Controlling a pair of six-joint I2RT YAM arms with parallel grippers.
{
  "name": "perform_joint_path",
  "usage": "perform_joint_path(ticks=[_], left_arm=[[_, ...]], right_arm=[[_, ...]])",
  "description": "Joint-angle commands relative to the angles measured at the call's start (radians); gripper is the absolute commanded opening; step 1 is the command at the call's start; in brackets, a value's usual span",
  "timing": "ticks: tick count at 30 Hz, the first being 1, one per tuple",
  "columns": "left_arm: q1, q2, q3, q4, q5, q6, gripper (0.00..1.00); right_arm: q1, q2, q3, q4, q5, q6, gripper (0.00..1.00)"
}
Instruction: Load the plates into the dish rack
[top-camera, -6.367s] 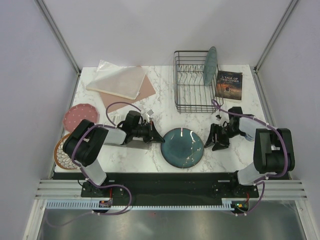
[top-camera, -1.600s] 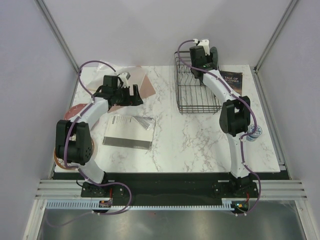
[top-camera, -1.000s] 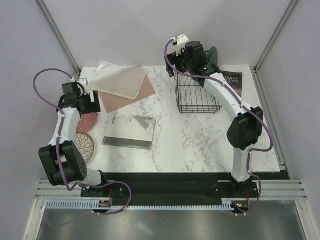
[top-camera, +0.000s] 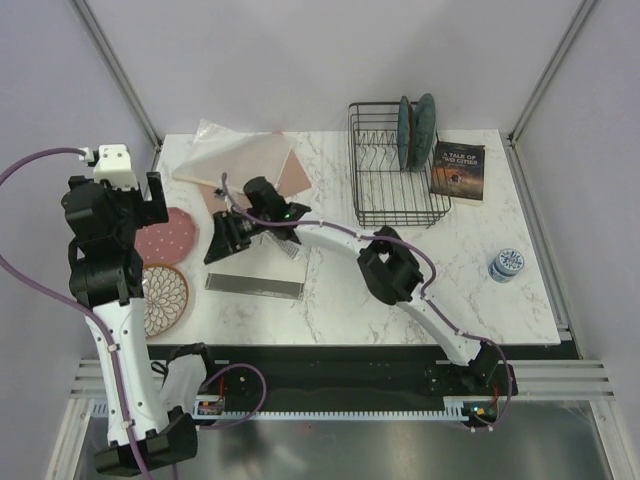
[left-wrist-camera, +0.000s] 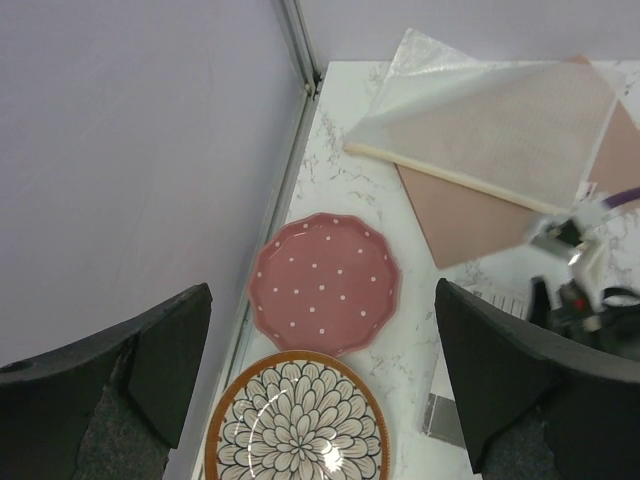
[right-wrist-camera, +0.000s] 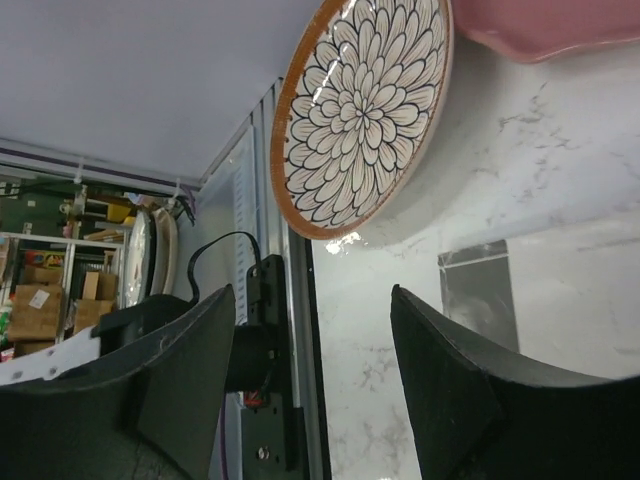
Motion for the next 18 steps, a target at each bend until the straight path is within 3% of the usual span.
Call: perform_joint_path(ticks=[1, 7, 13, 18], left_arm=[[0.007, -0.089, 0.04, -0.016, 0.032, -0.081, 1.0], [0.004, -0.146, 0.07, -0.13, 0.071, -0.021, 1.0], [-0.012, -0.142, 0.121, -0.271, 0.089, -0.04, 1.0], [-0.016, -0.157, 0.097, -0.291, 0.106, -0.06, 0.99]], right_arm=[[0.07, 0.098, 0.164, -0.039, 0.168, -0.008, 0.71], [0.118, 0.238, 0.278, -0.073, 0.309, -0.005, 0.67], [0.139, 0.322, 0.322, -0.044, 0.328, 0.057, 0.64], [0.17, 0.35, 0.312, 0.042, 0.34, 0.117, 0.63]])
